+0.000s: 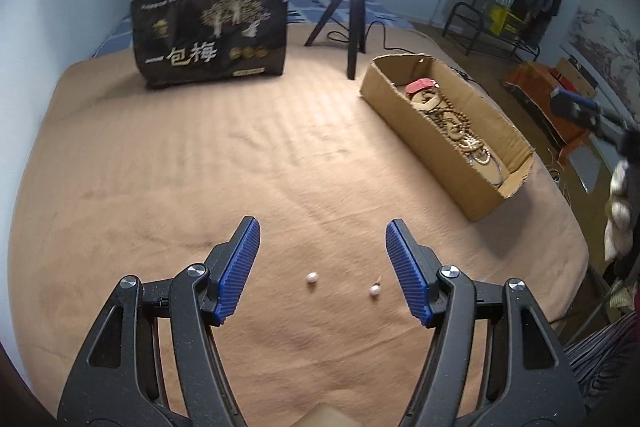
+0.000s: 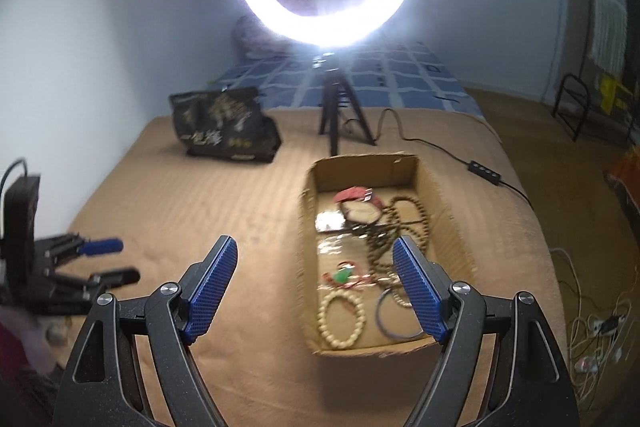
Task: Organize jewelry
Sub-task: 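Withdraw both open tools from the box toward the pearl earrings, then close the left tool on one pearl earring while the right tool grasps the other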
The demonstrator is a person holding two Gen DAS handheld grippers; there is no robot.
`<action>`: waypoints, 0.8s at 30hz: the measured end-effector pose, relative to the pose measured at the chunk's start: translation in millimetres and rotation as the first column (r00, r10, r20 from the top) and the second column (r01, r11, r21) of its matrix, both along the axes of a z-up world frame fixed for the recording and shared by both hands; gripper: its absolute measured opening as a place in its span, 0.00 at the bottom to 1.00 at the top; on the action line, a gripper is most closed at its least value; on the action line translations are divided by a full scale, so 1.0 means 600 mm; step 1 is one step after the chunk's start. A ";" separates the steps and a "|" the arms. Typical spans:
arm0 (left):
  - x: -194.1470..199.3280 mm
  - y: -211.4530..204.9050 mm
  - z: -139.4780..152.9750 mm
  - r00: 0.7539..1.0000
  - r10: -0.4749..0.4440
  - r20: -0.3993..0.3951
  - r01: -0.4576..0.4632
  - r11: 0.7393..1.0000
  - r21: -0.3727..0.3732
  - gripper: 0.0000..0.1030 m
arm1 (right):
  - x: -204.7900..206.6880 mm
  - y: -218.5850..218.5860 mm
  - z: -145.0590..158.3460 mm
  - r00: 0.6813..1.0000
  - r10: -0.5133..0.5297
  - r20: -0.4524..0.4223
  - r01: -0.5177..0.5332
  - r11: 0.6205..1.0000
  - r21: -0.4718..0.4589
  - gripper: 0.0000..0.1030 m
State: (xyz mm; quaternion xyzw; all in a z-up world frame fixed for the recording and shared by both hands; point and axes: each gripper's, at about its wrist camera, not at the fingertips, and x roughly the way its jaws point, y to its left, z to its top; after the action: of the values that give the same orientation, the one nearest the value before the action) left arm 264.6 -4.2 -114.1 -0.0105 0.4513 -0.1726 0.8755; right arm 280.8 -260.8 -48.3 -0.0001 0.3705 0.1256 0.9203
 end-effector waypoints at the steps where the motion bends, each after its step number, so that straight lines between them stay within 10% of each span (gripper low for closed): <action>1: -0.003 0.004 -0.006 1.000 -0.002 -0.003 0.002 1.000 0.000 0.65 | -0.010 0.013 -0.009 1.000 0.016 0.014 -0.016 1.000 -0.003 0.78; 17: -0.025 -0.021 -0.085 0.991 -0.115 -0.074 0.119 0.991 0.055 0.32 | -0.051 0.148 -0.176 0.958 0.211 -0.197 -0.217 0.976 -0.009 0.77; 24: -0.021 -0.021 -0.114 0.986 -0.120 -0.114 0.130 0.988 0.082 0.30 | -0.052 0.187 -0.211 0.922 0.298 -0.246 -0.322 0.944 -0.063 0.58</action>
State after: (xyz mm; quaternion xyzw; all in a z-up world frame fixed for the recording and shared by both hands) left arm 252.0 -16.5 -182.5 0.0476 0.5052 -0.2060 0.8367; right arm 249.3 -148.7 -174.6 -0.0913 0.4770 0.2499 0.8377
